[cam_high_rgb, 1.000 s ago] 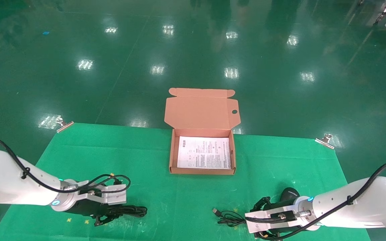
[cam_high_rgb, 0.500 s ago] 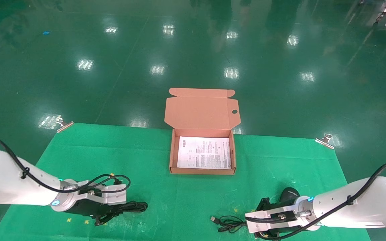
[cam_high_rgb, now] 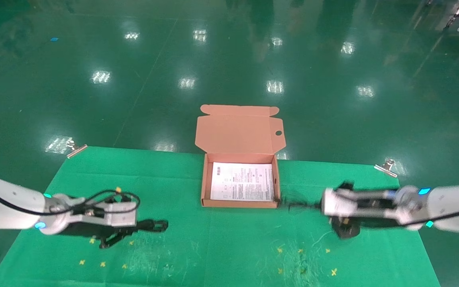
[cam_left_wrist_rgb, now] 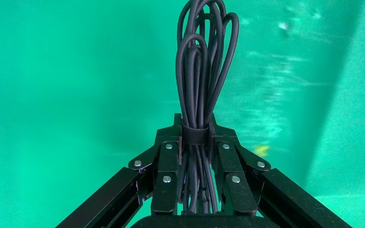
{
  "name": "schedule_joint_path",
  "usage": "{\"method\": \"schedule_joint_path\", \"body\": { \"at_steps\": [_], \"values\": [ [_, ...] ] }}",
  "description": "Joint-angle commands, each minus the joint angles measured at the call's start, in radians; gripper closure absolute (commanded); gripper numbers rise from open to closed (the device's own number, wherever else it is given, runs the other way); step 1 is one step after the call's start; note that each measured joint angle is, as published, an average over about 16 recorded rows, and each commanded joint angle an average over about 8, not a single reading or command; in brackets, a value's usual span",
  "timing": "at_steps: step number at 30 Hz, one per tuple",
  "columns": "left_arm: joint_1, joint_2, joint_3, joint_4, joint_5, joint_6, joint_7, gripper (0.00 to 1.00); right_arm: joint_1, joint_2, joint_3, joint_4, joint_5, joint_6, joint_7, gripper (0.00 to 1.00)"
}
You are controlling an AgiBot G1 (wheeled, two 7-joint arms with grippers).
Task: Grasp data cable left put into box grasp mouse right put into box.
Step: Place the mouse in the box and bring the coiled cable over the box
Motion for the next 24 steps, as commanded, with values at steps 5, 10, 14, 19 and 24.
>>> {"method": "schedule_joint_path", "body": {
  "at_steps": [5, 10, 14, 19, 24],
  "values": [
    [-0.018, -0.055, -0.028, -0.141, -0.021, 0.008, -0.027, 1.00, 0.052, 0.045, 0.053, 0.051, 0.028, 0.039, 0.028, 1.00],
    [-0.037, -0.077, -0.049, -0.260, -0.016, -0.012, -0.075, 1.00, 0.115, 0.037, 0.087, 0.073, 0.045, 0.073, 0.025, 1.00],
    [-0.056, -0.071, -0.059, -0.329, 0.008, -0.043, -0.114, 1.00, 0.169, -0.004, 0.104, 0.062, 0.064, 0.094, -0.005, 1.00],
    [-0.089, -0.039, -0.065, -0.376, 0.051, -0.092, -0.146, 1.00, 0.238, -0.086, 0.115, 0.002, 0.091, 0.117, -0.073, 1.00],
    [-0.125, -0.001, -0.068, -0.390, 0.088, -0.138, -0.150, 1.00, 0.297, -0.168, 0.125, -0.086, 0.121, 0.136, -0.151, 1.00]
  ]
}}
